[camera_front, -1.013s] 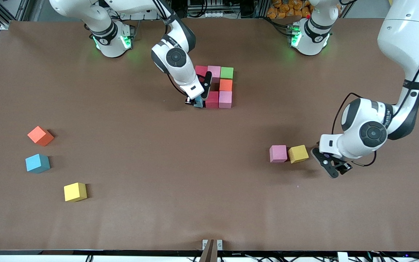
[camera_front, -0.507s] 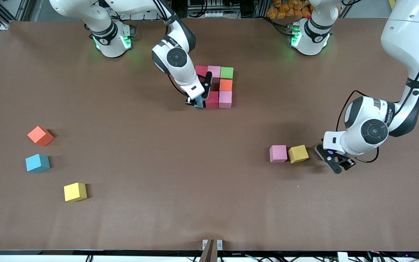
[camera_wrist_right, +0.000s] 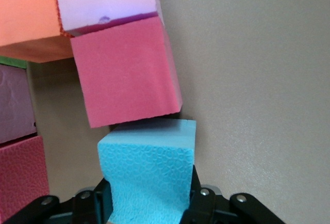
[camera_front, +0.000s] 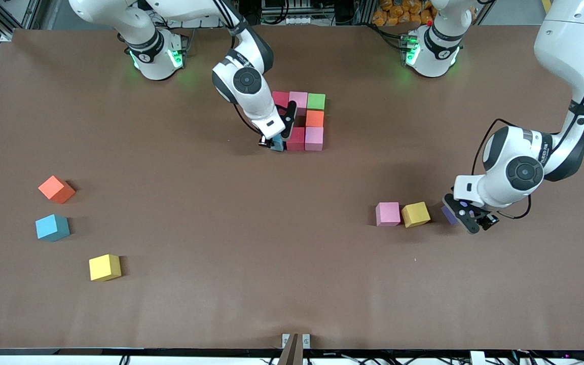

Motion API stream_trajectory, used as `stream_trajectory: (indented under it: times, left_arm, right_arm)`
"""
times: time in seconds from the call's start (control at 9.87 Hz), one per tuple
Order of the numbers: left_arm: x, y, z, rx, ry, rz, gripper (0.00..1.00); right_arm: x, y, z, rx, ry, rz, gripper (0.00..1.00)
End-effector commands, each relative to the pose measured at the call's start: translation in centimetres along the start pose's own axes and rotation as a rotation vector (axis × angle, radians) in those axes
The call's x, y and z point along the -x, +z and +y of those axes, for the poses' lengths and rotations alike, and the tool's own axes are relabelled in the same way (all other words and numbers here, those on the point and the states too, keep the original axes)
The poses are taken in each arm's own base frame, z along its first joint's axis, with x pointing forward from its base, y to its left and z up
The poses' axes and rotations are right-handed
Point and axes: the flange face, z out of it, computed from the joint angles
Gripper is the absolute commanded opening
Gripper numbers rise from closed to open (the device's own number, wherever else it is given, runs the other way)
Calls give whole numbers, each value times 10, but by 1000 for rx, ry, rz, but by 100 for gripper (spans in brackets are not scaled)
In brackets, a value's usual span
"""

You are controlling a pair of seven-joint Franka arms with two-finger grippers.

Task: Form number 2 with 11 blocks
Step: 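Grasp the purple cube with the left gripper while the right gripper releases cyan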

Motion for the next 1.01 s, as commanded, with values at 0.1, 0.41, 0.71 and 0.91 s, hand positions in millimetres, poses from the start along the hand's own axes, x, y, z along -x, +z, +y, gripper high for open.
stream_trajectory:
  times: [0.1,0.41,0.71,0.91]
  left_arm:
    - [12,-2,8,-18,31,-7,100]
    - [13,-3,9,-19,32,-8,100]
    - [12,1,11,-15,34,-6,100]
    - [11,2,11,-17,36,-1,100]
  right_arm:
    - [-14,6,4,35,24,-63,25]
    - [-17,10,5,57,-7,-81,25]
    - [-19,10,4,68,-32,-86,25]
    - [-21,12,-2,70,-47,-89,25]
